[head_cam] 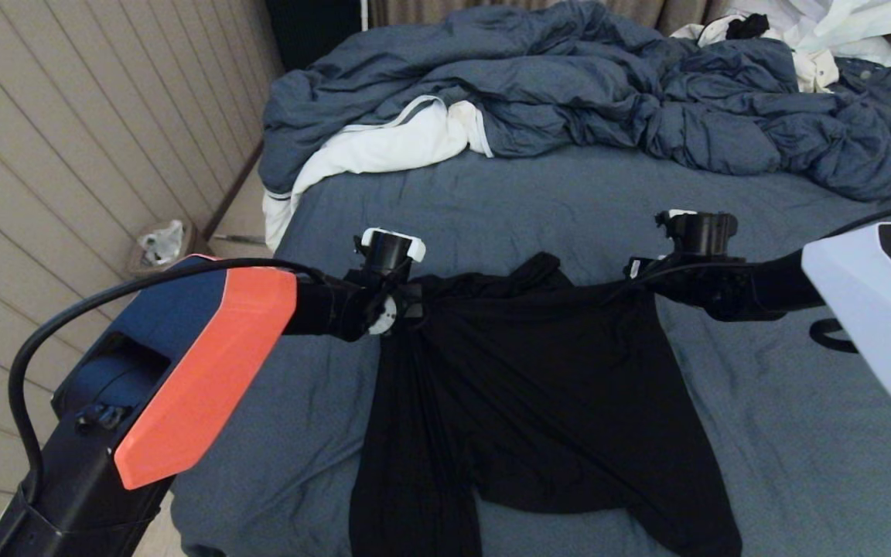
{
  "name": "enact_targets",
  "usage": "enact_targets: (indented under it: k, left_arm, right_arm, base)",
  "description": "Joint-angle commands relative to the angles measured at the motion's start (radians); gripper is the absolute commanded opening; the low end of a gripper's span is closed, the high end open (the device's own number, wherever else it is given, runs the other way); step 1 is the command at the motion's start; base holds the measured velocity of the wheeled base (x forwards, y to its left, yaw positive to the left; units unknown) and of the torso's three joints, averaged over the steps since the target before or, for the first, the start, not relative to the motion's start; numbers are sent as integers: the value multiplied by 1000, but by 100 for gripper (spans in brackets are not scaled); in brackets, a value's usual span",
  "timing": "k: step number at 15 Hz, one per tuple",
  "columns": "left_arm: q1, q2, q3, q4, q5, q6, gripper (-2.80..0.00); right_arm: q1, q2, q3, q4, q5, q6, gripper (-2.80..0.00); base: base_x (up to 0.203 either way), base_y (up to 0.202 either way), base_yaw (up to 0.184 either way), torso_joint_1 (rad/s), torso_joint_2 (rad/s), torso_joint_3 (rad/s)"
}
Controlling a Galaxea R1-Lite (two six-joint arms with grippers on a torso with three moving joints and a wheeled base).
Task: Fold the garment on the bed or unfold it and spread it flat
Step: Unford the black T-shirt
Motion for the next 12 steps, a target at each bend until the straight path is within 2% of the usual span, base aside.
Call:
enact_targets:
  k: [1,12]
  left_arm:
    - [4,-15,1,0,6,-4,0]
    - [40,-74,18,12,9,22,0]
  right_arm:
    - [-2,-3,-8,-2,0,2,0]
    - [-37,-14,-48,12,2,-1,0]
  base:
    - [0,0,0,0,0,0]
    - [0,0,0,0,0,0]
